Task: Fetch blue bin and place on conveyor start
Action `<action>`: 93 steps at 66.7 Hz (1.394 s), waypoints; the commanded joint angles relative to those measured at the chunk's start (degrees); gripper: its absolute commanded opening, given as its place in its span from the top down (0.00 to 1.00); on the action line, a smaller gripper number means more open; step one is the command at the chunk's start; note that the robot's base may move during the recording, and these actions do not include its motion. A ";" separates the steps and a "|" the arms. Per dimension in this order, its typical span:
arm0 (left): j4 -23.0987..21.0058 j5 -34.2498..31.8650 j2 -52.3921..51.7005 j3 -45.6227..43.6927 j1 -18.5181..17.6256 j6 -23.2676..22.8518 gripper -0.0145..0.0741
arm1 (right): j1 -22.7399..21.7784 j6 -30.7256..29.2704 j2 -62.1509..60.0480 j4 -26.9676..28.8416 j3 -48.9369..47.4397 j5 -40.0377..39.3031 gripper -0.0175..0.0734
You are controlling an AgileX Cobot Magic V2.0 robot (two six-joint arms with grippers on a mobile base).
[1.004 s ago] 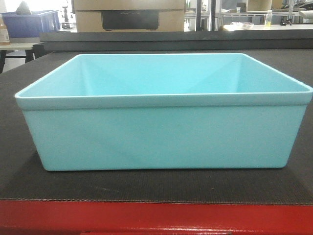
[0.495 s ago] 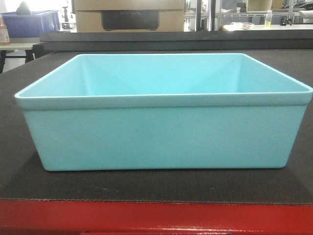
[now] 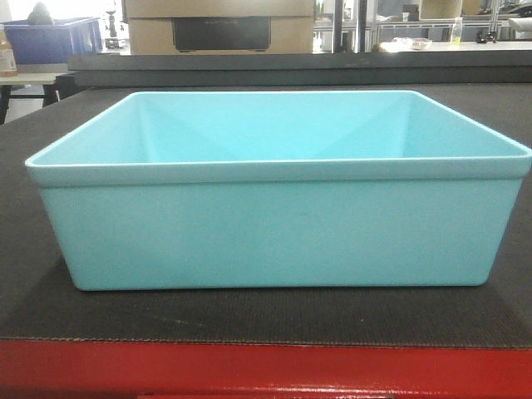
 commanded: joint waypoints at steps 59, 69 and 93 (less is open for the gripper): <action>-0.40 -1.07 -0.26 -0.05 0.04 0.31 0.96 | -5.86 -0.55 -3.68 2.84 8.89 -13.20 0.99; -0.40 -1.07 -0.26 -0.05 0.04 0.31 0.96 | -11.43 -0.53 -8.60 7.64 18.96 -19.84 0.99; -0.40 -1.18 -0.26 -0.05 0.04 0.31 0.96 | -12.52 -0.53 -15.20 8.04 30.23 -24.49 0.99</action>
